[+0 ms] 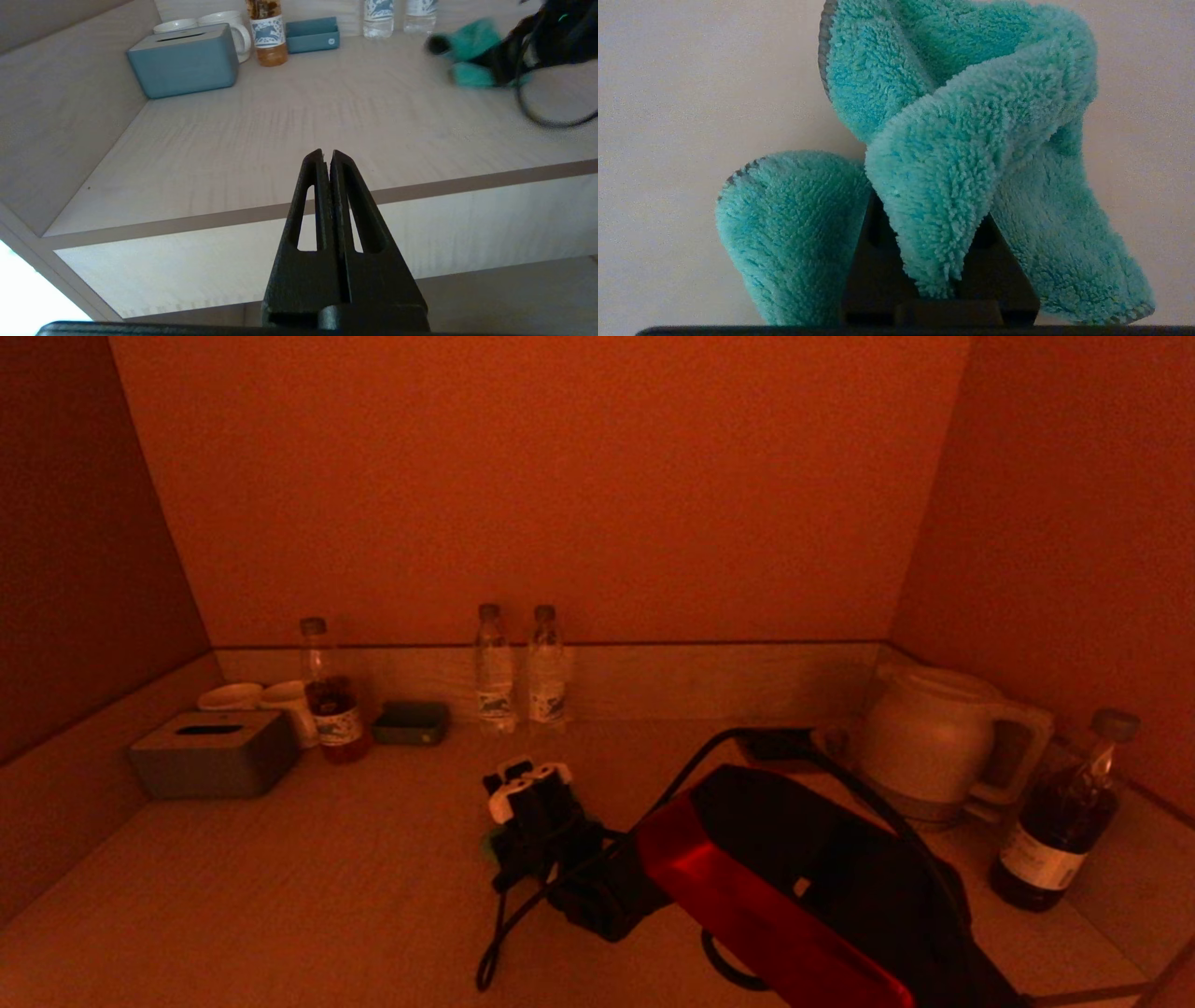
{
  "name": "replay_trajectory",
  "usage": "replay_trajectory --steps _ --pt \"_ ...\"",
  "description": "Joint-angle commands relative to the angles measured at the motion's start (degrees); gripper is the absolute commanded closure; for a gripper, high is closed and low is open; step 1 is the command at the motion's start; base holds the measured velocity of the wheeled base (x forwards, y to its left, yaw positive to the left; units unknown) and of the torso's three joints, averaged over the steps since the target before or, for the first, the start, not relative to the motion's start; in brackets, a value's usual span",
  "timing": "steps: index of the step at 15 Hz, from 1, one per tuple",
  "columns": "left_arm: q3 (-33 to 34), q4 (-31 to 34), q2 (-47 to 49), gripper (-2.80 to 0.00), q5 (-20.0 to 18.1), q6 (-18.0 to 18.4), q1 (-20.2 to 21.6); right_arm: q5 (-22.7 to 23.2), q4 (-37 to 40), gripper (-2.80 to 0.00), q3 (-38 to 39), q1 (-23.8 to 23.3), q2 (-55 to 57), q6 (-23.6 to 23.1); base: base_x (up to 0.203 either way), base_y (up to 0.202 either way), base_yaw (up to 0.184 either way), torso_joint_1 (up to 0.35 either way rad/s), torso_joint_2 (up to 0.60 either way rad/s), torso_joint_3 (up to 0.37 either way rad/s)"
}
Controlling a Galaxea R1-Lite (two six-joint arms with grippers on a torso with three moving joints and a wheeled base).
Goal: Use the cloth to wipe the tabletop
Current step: Sweep the stains on the table
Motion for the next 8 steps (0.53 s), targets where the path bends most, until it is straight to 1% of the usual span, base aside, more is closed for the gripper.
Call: replay_trajectory --steps 1,2,3,5,8 --pt "0.0 0.0 0.0 0.00 0.0 0.0 0.0 -0.3 -0.1 0.00 -0.1 -1.1 -0.4 0.0 0.000 0.000 0.000 0.000 0.00 0.000" --pt "0.0 0.0 0.0 0.00 0.0 0.0 0.0 -0.4 -0.1 0.00 0.0 -1.4 -0.7 0.0 0.000 0.000 0.000 0.000 0.00 0.000" --pt "0.0 0.0 0.0 0.00 0.0 0.0 0.0 -0.7 -0.1 0.00 0.1 -3.2 -1.8 0.0 0.000 0.000 0.000 0.000 0.00 0.000" --pt "0.0 0.0 0.0 0.00 0.0 0.0 -0.1 -0.8 -0.1 0.00 -0.9 -4.2 -1.8 -0.1 0.000 0.000 0.000 0.000 0.00 0.000" --pt "0.0 0.0 0.0 0.00 0.0 0.0 -0.1 -0.8 -0.1 0.00 -1.0 -4.2 -1.7 -0.2 0.000 0.000 0.000 0.000 0.00 0.000"
